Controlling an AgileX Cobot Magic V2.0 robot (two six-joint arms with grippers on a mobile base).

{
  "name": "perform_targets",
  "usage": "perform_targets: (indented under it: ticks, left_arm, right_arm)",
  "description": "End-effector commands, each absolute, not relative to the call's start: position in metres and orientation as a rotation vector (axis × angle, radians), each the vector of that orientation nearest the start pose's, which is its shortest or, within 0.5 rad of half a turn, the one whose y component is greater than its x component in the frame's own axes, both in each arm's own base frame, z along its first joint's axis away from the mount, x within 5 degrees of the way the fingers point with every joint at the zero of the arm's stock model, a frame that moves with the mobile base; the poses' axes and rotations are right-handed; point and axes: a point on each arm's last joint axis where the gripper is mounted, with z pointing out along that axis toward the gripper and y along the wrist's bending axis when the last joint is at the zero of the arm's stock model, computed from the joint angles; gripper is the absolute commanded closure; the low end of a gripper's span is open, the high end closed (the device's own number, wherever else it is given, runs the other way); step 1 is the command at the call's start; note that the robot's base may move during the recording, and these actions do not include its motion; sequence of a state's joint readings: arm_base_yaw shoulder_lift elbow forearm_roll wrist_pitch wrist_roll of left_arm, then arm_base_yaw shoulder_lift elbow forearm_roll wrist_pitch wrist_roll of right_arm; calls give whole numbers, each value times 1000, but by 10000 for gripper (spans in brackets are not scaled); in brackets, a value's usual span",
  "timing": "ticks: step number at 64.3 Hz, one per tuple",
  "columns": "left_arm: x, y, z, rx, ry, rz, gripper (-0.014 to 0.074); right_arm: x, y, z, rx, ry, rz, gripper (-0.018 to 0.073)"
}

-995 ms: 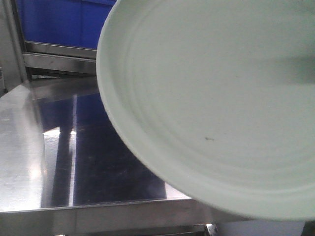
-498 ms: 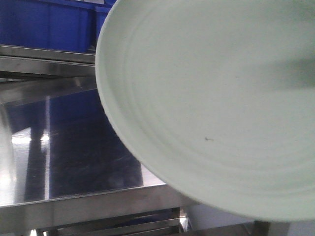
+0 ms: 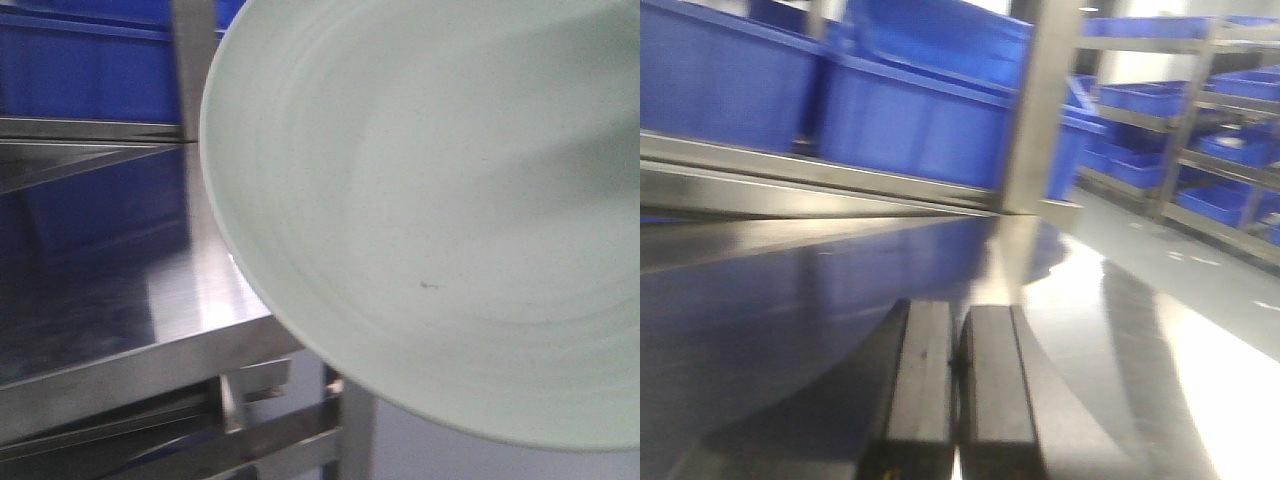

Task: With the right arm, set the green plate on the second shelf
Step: 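Drive the base away from the table holding the plate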

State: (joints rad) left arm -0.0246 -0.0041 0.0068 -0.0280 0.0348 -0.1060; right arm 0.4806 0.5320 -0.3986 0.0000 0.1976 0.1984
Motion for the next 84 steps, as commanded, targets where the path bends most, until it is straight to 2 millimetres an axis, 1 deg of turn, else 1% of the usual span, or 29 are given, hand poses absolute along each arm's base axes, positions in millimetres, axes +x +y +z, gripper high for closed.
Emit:
perform_targets:
  ticks: [1, 84]
  left_arm:
    - [56, -1, 203, -90, 1453, -137, 466]
    - [56, -1, 203, -90, 1453, -137, 466]
  right_arm:
    - [104, 54, 310, -233, 1675, 516, 503]
    - [104, 54, 309, -234, 1681, 514, 503]
